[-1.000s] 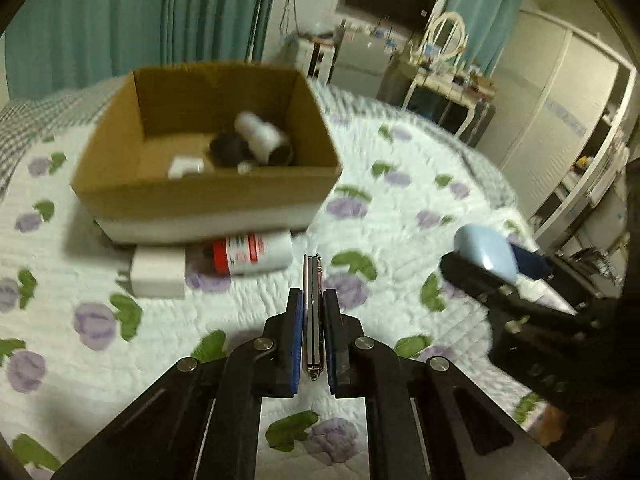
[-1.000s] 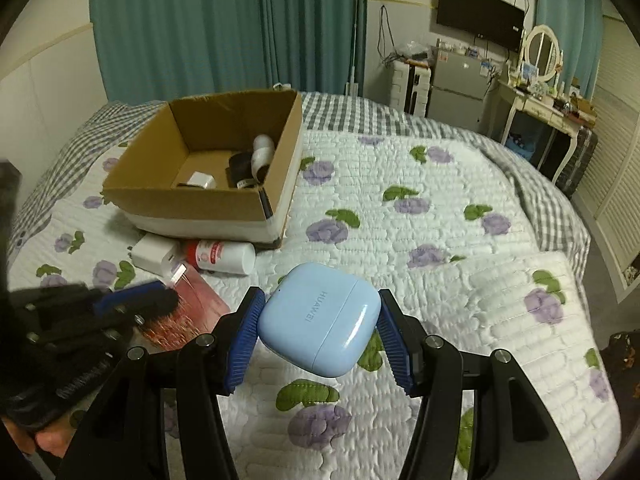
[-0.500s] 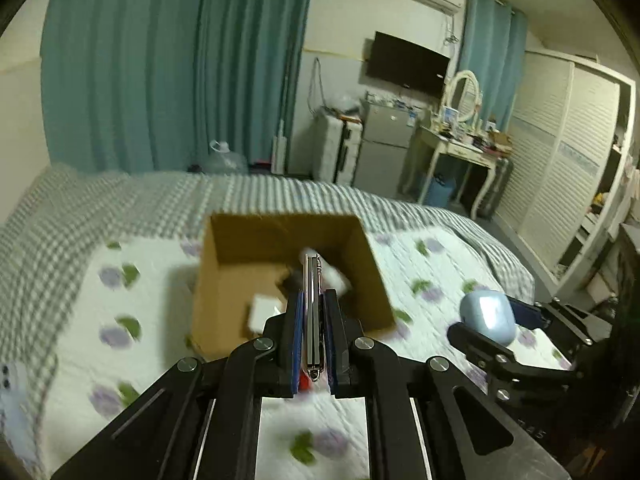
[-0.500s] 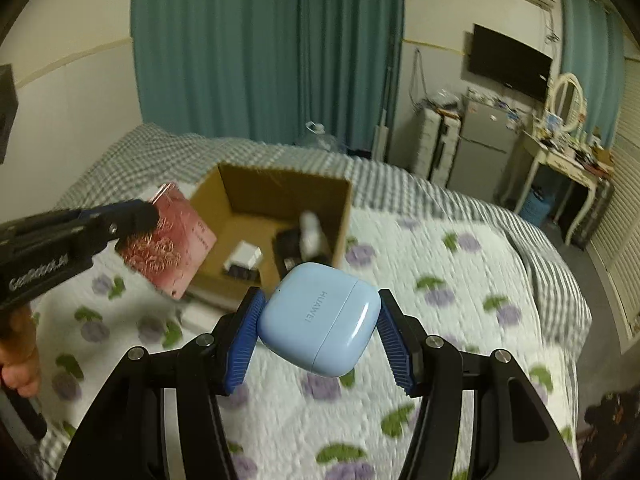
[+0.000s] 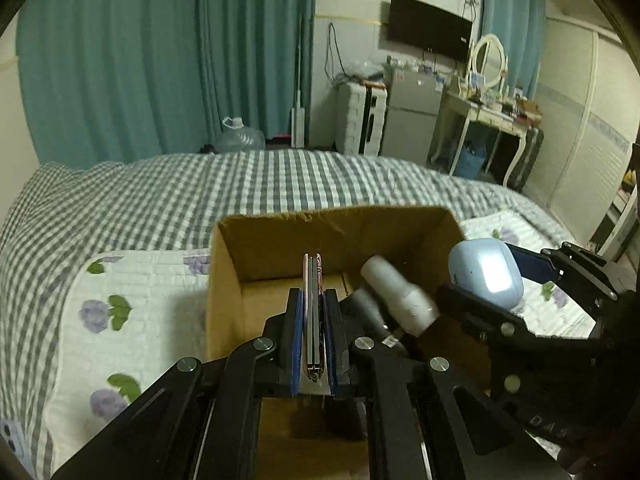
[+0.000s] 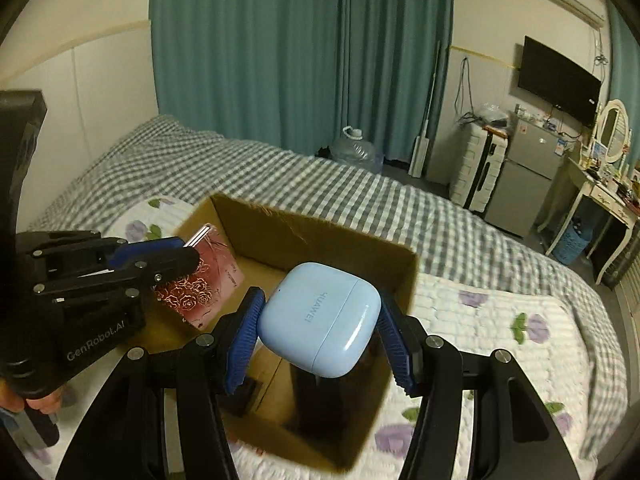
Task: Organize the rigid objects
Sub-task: 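Drop the pink card in the box with the left gripper while the right drops the earbud case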
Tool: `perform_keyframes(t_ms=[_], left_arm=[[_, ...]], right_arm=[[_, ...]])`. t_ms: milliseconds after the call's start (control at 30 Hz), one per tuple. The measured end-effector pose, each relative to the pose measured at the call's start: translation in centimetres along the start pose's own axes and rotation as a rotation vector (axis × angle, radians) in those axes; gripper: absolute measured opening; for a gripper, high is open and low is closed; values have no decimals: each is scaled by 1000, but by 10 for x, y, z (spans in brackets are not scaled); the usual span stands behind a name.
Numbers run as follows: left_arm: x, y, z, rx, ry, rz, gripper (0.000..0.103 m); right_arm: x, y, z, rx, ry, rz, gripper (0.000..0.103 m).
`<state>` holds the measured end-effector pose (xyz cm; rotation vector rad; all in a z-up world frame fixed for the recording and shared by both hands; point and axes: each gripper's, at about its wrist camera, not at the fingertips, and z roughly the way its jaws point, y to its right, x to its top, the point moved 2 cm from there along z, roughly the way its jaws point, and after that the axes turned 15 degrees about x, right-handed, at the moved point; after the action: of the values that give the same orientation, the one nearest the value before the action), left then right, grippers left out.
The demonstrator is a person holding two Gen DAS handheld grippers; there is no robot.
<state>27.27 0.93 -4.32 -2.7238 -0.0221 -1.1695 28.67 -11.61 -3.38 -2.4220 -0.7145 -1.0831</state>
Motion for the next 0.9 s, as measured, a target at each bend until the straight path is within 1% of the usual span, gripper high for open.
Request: perform_keyframes(t_ms=[100,200,300,333,367,400,433,500,567,600,667,700,767,833,900], left_arm=[[-1,6,19,10,-15,20,10],[-4,7,26,-1,-19,21,10],[-6,7,24,-1,-21,24,14],[-5,7,21,0,-12,27,20],[-6,7,13,10,-2,32,26],[-5,7,7,14,4,30,45],[-4,6,-4,17,19,17,56],[-3,3,-21,20,39,4,56],[-5,2,-38,33,39,7,56],[-8,1,-52,36,47,15,57],[-14,-2,-67,42,62,27,61],[-20,-4,-78,54,73,35,63],[-34,-6,-94,70,86,55,63],[-46,-11,-102,79,89,50,63],[-62,-19,-107,69,68,17,63]], right_arm=[[-13,7,19,13,-19,-8,56],[-21,19,35,17,-37,13,57],[-25,26,38,48,-37,43,57],[-25,27,37,49,-28,51,60],[-24,27,33,49,-18,55,69],[-23,26,28,48,-11,56,74],[-21,25,20,40,3,50,74],[-17,17,0,-5,22,23,74],[-17,11,-21,-43,39,-1,76],[-17,7,-33,-60,50,-8,80],[-22,-1,-60,-82,80,-9,85],[-28,-5,-72,-86,89,-3,89],[-44,-12,-91,-96,95,17,96],[-66,-16,-101,-104,89,51,99],[-87,-16,-102,-115,60,107,100]])
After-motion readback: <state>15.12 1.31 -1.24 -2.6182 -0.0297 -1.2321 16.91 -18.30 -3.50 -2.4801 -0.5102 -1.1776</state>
